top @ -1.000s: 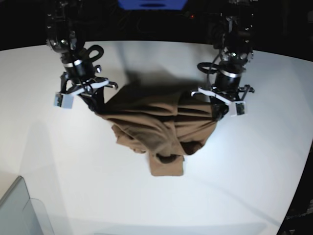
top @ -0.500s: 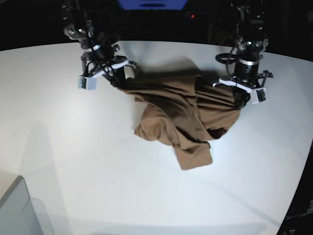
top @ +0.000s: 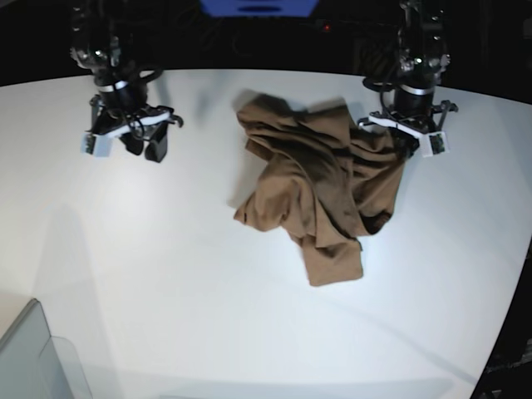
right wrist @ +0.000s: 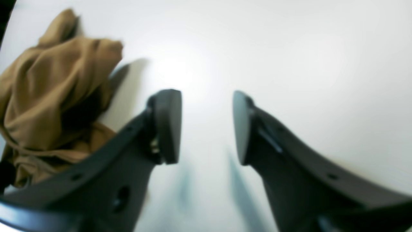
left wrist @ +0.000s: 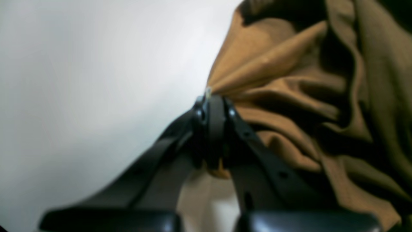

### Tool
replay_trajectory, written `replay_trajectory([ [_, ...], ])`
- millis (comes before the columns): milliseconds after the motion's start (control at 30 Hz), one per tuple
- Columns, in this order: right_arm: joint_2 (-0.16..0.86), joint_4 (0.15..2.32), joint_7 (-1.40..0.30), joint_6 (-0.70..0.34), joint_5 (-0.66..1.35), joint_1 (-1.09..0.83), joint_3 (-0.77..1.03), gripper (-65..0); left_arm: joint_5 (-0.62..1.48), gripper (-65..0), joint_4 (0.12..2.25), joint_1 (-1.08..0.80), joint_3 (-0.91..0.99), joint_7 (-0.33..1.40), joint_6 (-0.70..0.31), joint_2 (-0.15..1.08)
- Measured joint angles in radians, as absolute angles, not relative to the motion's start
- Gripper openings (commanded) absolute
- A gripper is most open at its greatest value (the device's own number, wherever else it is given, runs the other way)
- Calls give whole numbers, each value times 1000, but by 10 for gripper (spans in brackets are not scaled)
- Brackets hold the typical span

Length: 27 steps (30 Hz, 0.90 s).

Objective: Layout the t-shirt on the table in an organized manner, then fold the t-shirt properly
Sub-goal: 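Reach the right gripper into the shirt folds and grasp a layer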

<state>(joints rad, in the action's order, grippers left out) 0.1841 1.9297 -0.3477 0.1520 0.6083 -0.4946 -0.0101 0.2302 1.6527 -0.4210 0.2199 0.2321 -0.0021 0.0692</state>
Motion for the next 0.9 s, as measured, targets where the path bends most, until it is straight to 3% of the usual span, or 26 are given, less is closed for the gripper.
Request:
replay_trajectory([
  [100, 183, 2018, -324, 156, 602, -517, 43, -337, 230, -649, 1653, -423, 217, 232, -3, 70],
  [233, 202, 2026, -343, 155, 607, -487, -27, -333, 229, -649, 1653, -435, 214, 232, -3, 69],
  [533, 267, 2019, -341, 155, 603, -194, -494, -332, 228, -649, 1579, -439, 215, 226, -4, 73],
  [733, 224, 1877, -337, 154, 607, 8, -740, -332, 221, -649, 1587, -456, 214, 221, -4, 70],
  [900, 176, 1704, -348, 158, 605, 108, -828, -331, 221, -649, 1587, -451, 214, 228, -4, 72],
])
